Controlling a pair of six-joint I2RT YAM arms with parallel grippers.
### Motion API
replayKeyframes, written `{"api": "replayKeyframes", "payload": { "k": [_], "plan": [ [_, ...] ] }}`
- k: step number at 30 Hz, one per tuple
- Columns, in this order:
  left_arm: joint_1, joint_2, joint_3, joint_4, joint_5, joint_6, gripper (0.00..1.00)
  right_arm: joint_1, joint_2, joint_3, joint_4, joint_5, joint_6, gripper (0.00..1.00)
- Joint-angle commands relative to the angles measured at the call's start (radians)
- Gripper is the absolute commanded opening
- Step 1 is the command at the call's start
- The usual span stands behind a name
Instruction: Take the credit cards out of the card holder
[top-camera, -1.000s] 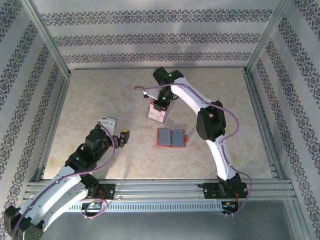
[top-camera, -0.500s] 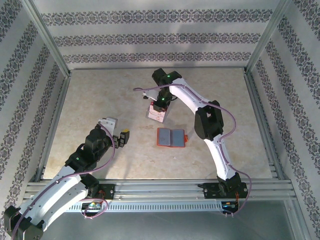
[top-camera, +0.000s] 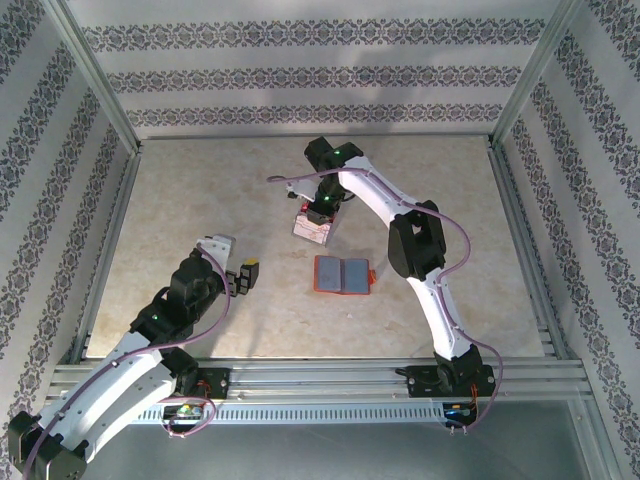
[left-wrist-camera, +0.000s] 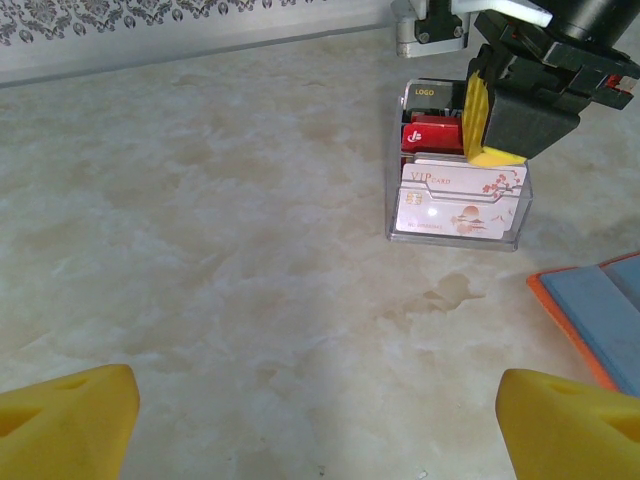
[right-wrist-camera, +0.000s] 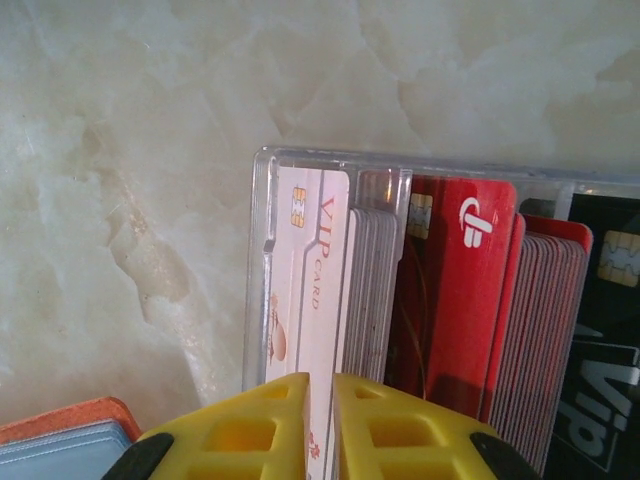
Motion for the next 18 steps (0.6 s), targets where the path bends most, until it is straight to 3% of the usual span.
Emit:
{"api": "replayKeyframes", "payload": {
  "k": [1,9,18],
  "plan": [
    [-0.003,-0.002,0.02,-0.033,-0.002,-0.018,0.93,-0.005,-0.008,0.028,-0.009,0.011,-0.002,0.15],
    [-0.004,0.012,0.029,-0.044,0.001,-0.039,0.94,-0.003,-0.043,0.027,-0.012,0.008,0.012,0.15],
    [-0.003,0.073,0.051,-0.037,0.025,-0.083,0.95,-0.017,-0.161,-0.003,-0.011,0.017,0.195,0.24]
  ]
}}
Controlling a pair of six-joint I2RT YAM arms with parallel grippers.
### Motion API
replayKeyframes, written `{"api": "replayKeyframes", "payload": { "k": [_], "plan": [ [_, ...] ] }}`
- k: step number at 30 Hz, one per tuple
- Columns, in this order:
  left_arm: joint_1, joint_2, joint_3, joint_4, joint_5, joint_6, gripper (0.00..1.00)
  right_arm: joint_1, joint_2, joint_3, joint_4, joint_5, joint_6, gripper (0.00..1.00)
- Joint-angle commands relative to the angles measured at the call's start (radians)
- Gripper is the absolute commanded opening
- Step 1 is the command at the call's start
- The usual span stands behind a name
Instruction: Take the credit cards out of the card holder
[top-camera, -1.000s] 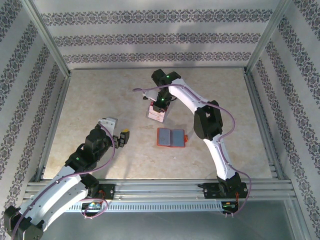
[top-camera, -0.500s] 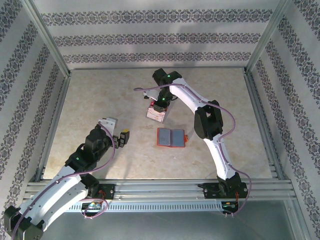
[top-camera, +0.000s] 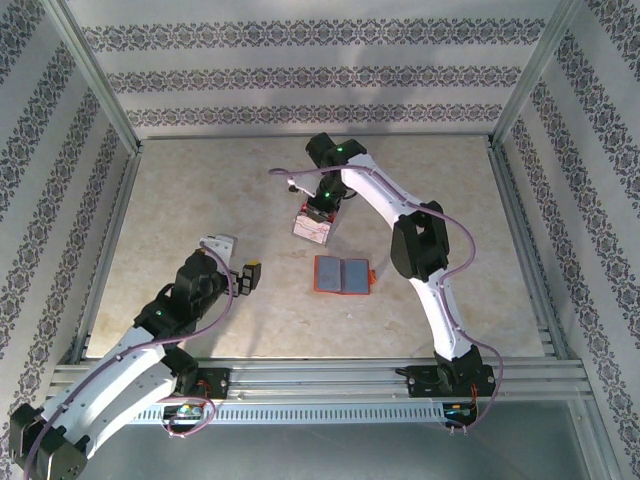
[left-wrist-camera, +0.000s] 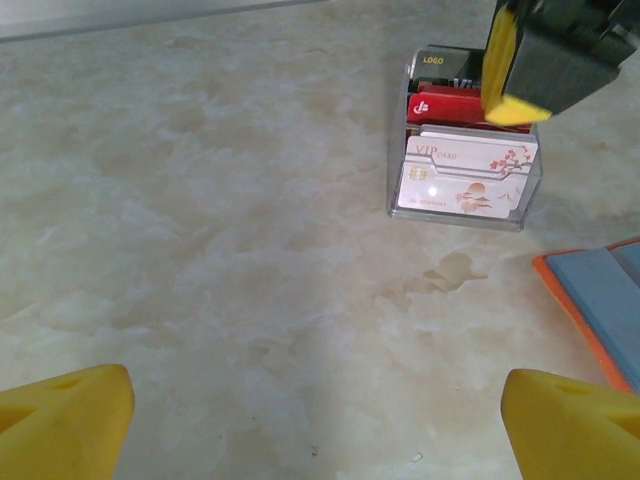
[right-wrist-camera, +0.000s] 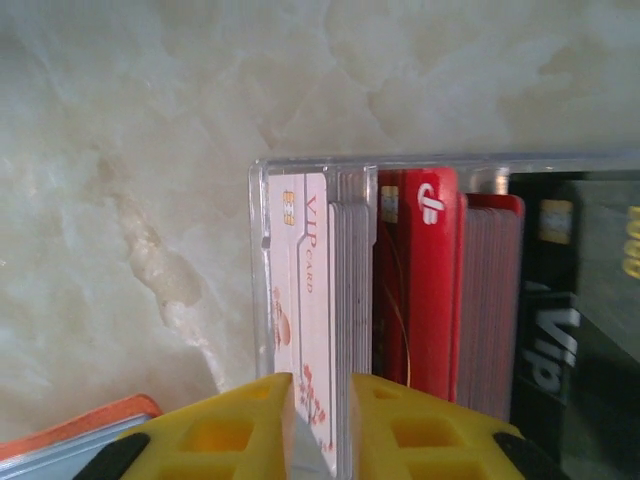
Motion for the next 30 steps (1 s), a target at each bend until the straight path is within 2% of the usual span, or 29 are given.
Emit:
{"api": "replayKeyframes", "payload": {
  "k": [1,8,11,14,17,23,30],
  "plan": [
    [-0.003,0.023,0.041,-0.014,0.025,-0.043,0.95,-0.012,-0.136,-0.02,-0.002,0.009,0.103,0.25],
    [0.006,0.122,0.098,-0.034,0.092,-0.141,0.96,-0.016,-0.379,-0.249,0.106,0.013,0.239,0.26],
    [0.014,0.165,0.121,-0.035,0.13,-0.211,0.93,-0.028,-0.504,-0.383,0.164,0.043,0.331,0.28],
    [0.017,0.204,0.126,0.006,0.186,-0.284,0.89,-0.062,-0.629,-0.548,0.247,-0.003,0.446,0.28],
    [0.019,0.242,0.133,0.04,0.24,-0.348,0.83,-0.099,-0.766,-0.722,0.353,-0.078,0.547,0.29],
    [0.021,0.326,0.151,0.095,0.366,-0.439,0.67,-0.15,-0.986,-1.008,0.5,-0.147,0.682,0.29],
    [0.022,0.43,0.164,0.17,0.491,-0.535,0.47,-0.191,-1.106,-1.268,0.646,-0.288,0.863,0.18]
  ]
}}
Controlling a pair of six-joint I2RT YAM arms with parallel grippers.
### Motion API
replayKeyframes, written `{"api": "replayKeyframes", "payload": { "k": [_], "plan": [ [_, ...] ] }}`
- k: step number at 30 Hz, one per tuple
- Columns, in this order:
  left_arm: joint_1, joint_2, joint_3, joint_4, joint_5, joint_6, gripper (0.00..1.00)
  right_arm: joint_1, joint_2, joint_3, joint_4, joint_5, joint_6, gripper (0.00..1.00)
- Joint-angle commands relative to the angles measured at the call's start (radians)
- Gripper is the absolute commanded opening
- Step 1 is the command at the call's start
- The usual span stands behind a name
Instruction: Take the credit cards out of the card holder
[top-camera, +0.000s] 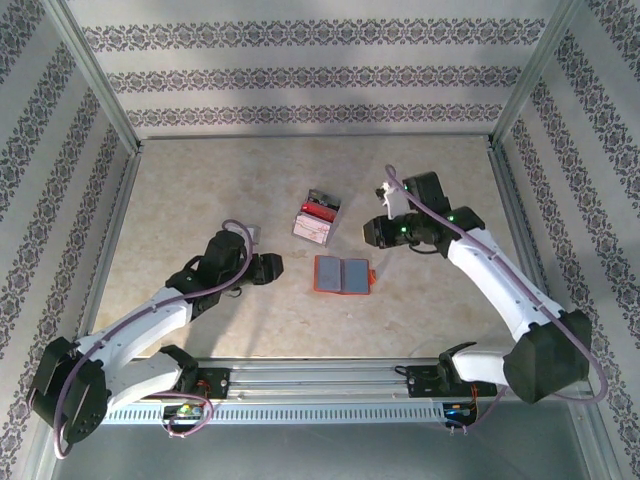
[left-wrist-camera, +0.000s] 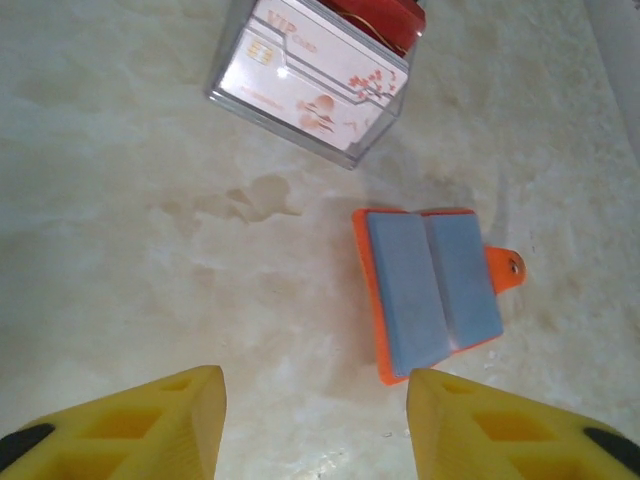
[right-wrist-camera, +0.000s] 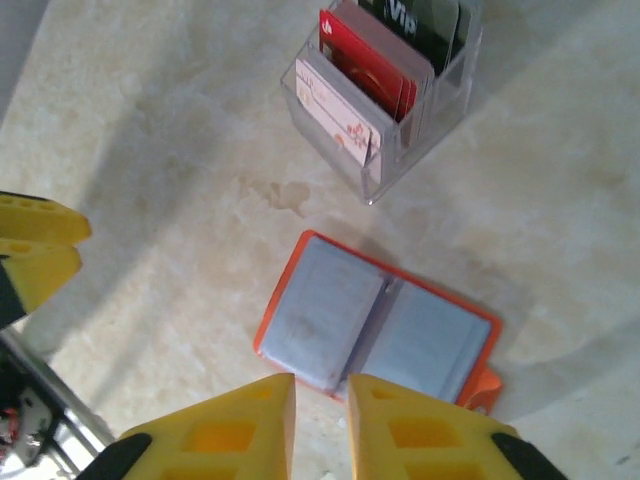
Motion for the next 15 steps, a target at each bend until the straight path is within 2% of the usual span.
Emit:
{"api": "replayKeyframes", "payload": {
  "k": [1,6,12,15],
  "plan": [
    [0.008,0.042,0.036,0.08,0.099,-0.082,0.44,-0.009,-0.031,-0.1,0.123,-0.11,0.133,0.16],
    [0.007,0.139,0.072,0.107,0.19,-0.123,0.35,-0.009,-0.018,-0.229,0.209,-0.161,0.228,0.09],
    [-0.008,0.275,0.129,0.139,0.278,-0.157,0.28,0.001,0.033,-0.348,0.312,-0.143,0.271,0.02],
    [-0.025,0.341,0.165,0.134,0.286,-0.153,0.24,0.019,0.073,-0.372,0.323,-0.09,0.264,0.0]
  ]
}}
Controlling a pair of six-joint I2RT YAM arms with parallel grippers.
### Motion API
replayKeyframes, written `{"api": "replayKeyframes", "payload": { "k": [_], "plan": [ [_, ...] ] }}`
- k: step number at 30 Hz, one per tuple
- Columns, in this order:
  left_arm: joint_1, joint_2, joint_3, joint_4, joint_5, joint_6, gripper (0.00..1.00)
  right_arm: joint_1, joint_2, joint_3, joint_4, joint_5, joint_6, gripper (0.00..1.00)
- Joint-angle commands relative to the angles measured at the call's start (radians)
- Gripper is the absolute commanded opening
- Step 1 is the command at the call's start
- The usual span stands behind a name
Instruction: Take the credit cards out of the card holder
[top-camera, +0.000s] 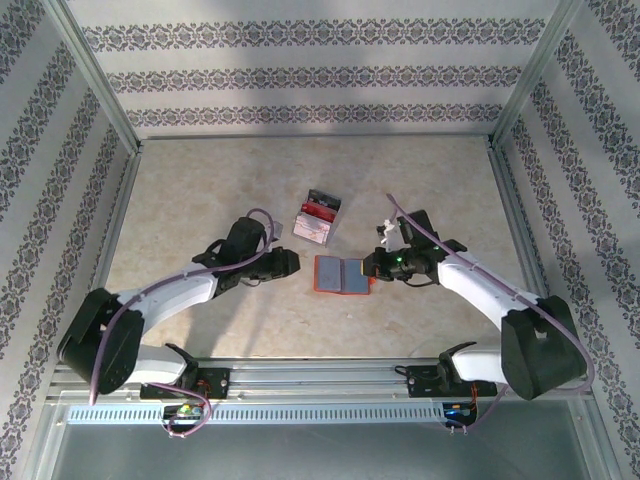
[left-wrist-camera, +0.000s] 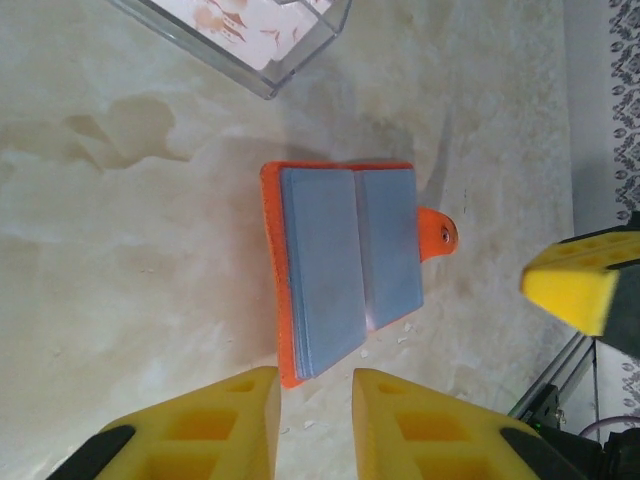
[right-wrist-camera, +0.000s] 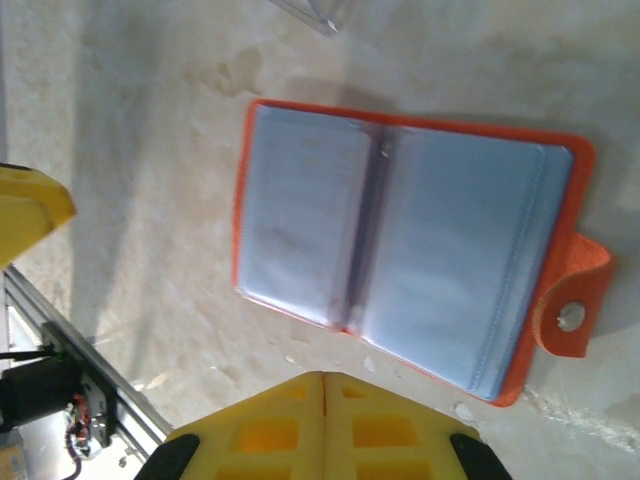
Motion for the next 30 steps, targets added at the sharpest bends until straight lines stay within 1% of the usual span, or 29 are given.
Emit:
{"api": "replayKeyframes", "payload": {
  "k": [1,5,12,18,30],
  "plan": [
    [-0.022,0.055,0.055,0.034,0.044,-0.016,0.23,0.023,0.04,-0.028,0.064,0.047,0.022,0.0],
    [-0.045,0.129,0.102,0.025,0.023,-0.002,0.19,0.036,0.092,-0.043,0.081,0.101,0.013,0.0],
    [-0.072,0.24,0.176,0.002,0.032,0.016,0.14,0.045,0.155,-0.05,0.077,0.164,-0.008,0.0],
    [-0.083,0.297,0.201,-0.016,0.024,0.03,0.14,0.051,0.19,-0.051,0.07,0.179,-0.021,0.0],
    [-0.094,0.365,0.216,-0.006,0.029,0.028,0.13,0.065,0.226,-0.041,0.049,0.204,-0.035,0.0]
  ]
}}
